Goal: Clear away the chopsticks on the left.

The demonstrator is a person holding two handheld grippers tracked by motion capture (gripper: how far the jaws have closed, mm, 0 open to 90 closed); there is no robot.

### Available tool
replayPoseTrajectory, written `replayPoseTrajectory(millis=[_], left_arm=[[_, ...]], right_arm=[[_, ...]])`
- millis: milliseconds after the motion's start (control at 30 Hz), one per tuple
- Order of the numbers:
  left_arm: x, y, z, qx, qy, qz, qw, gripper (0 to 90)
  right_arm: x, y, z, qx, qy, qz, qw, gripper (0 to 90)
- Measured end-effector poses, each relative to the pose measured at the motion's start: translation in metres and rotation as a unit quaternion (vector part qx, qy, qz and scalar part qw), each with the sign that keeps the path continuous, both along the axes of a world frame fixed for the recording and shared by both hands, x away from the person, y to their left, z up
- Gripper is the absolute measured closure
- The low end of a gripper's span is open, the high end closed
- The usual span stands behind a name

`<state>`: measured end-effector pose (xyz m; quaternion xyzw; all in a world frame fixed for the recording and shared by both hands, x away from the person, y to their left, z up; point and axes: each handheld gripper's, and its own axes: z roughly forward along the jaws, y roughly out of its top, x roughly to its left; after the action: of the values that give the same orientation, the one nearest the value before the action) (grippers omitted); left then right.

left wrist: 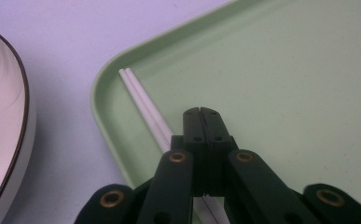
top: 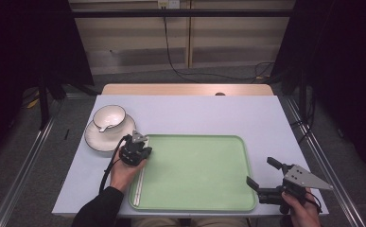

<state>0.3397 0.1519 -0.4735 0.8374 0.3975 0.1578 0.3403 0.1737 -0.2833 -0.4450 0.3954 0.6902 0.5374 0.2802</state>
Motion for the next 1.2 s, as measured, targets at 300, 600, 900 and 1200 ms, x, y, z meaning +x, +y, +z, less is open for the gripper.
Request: replayPoseTrajectory(millis=[300, 600, 900, 1200], left_arm=[[-0.008, -0.002, 0.007, -0.009, -0.035, -0.025, 0.9990, 50.9], [-0.017, 0.006, 0.017, -0.012, -0.046, -0.016, 0.9988, 7.0], [-0.036, 0.022, 0.027, -0.010, -0.085, -0.009, 0.9963, 2.9], [-0.051, 0.053, 0.033, -0.038, -0.113, 0.017, 0.9927, 2.8]], right_arm=[[-0.001, 0.000, 0.000, -0.001, 0.000, 0.004, 1.0000, 0.5], [0.000, 0.000, 0.000, 0.001, 0.000, 0.001, 1.0000, 0.5], [0.000, 0.000, 0.000, 0.000, 0.000, 0.004, 1.0000, 0.5], [0.001, 0.002, 0.001, 0.003, -0.002, 0.005, 1.0000, 0.5]])
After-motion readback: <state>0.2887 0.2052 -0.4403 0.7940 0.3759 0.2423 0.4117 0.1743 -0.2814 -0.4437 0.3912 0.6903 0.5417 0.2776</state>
